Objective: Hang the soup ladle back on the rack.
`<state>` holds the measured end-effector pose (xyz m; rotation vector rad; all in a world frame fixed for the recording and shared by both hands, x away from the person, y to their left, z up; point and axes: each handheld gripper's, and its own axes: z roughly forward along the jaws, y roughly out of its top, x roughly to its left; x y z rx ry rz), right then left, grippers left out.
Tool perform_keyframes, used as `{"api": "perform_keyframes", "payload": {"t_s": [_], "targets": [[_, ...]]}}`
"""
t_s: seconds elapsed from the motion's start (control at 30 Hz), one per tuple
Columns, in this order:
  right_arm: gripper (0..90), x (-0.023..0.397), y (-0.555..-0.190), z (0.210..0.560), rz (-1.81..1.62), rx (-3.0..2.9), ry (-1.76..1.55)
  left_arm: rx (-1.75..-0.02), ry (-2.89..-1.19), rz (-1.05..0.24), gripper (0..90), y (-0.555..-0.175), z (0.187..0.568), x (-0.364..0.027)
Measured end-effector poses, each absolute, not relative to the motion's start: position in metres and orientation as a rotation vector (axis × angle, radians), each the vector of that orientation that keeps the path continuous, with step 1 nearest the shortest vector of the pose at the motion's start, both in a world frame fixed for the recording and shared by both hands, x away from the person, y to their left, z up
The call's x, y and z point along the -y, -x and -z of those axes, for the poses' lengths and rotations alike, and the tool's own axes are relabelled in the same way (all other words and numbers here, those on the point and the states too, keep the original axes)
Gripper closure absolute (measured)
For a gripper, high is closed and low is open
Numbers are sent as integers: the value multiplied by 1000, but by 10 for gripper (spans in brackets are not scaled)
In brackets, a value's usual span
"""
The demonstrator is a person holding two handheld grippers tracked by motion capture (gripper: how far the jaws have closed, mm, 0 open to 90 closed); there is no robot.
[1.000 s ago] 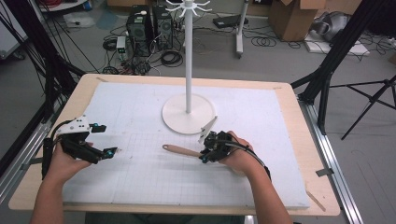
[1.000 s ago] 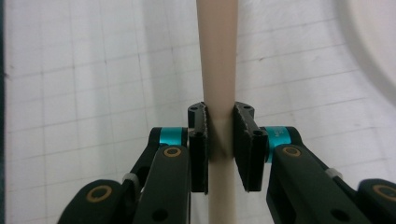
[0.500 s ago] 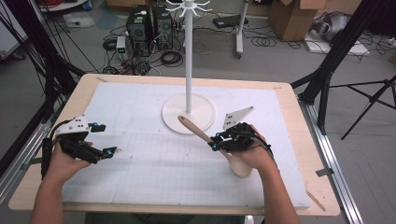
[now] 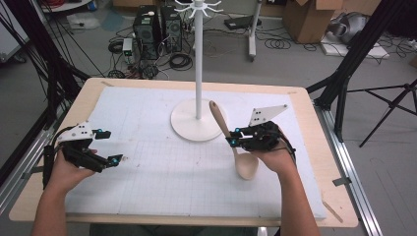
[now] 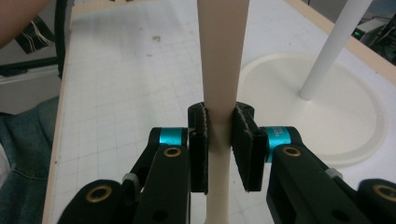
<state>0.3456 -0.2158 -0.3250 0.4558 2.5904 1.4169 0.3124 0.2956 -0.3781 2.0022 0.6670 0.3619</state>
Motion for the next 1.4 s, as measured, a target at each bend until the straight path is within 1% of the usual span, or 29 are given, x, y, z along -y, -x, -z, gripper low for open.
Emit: {"api": "perform_keyframes", "payload": {"t_s": [0.47, 0.77, 1.4], "targets": [[771, 231, -358, 280, -1480, -2495, -485, -664, -2004, -361, 16, -312, 378, -295], [771, 240, -378, 253, -1510, -2452, -529, -665, -2009, -359, 16, -312, 378, -294], [771, 226, -415, 210, -1483, -2475, -535, -670, -2006, -358, 17, -313, 379, -295]]}}
